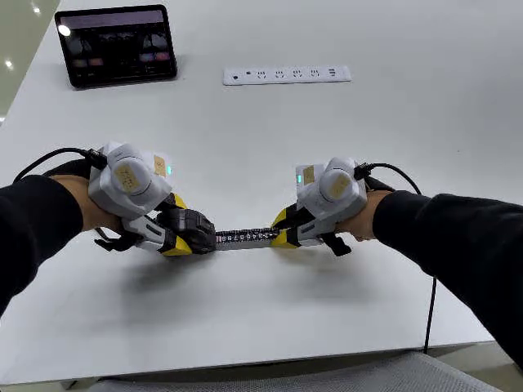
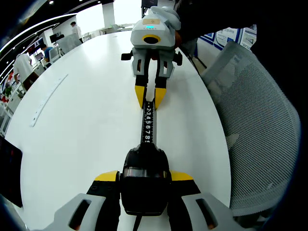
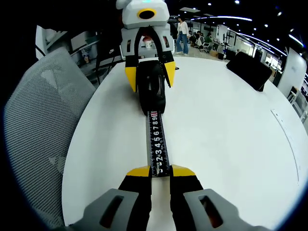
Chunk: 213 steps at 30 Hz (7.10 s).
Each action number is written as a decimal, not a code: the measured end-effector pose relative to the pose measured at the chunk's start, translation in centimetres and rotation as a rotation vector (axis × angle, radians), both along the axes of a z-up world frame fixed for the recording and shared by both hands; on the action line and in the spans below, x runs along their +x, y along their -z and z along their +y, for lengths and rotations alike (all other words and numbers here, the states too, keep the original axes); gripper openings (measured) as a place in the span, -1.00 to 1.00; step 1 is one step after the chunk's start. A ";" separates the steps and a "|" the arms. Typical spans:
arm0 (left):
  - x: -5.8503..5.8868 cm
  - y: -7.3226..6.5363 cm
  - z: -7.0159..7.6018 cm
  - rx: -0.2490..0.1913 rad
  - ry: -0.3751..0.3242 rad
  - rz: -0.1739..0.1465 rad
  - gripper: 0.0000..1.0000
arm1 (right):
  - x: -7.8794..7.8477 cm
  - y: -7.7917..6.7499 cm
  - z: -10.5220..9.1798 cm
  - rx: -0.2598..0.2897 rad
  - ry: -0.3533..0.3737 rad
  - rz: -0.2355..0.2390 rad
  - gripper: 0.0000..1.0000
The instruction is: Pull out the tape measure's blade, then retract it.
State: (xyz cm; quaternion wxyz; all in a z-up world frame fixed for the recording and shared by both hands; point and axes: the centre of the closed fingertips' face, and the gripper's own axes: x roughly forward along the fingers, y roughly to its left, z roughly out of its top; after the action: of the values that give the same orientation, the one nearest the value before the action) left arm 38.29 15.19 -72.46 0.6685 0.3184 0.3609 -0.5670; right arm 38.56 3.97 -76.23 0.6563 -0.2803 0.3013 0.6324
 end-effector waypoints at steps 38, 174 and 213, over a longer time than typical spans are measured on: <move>0.1 0.0 0.0 -0.007 -0.011 0.000 -0.33 | 0.3 -0.4 -3.0 -0.035 0.024 0.002 -0.84; -2.2 -3.5 12.2 -0.454 -0.841 -0.138 1.00 | -2.9 -5.8 -18.5 0.056 0.540 -0.119 0.40; -6.9 -5.3 16.0 -0.407 -0.867 -0.223 1.00 | -9.2 -7.4 -25.9 0.105 0.738 -0.133 1.00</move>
State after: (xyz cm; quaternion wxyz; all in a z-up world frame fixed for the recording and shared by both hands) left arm 31.37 31.21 -67.15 0.9262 0.0604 0.2684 -0.2580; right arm 29.33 -21.89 -68.81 0.8714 -0.1595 0.3060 0.3486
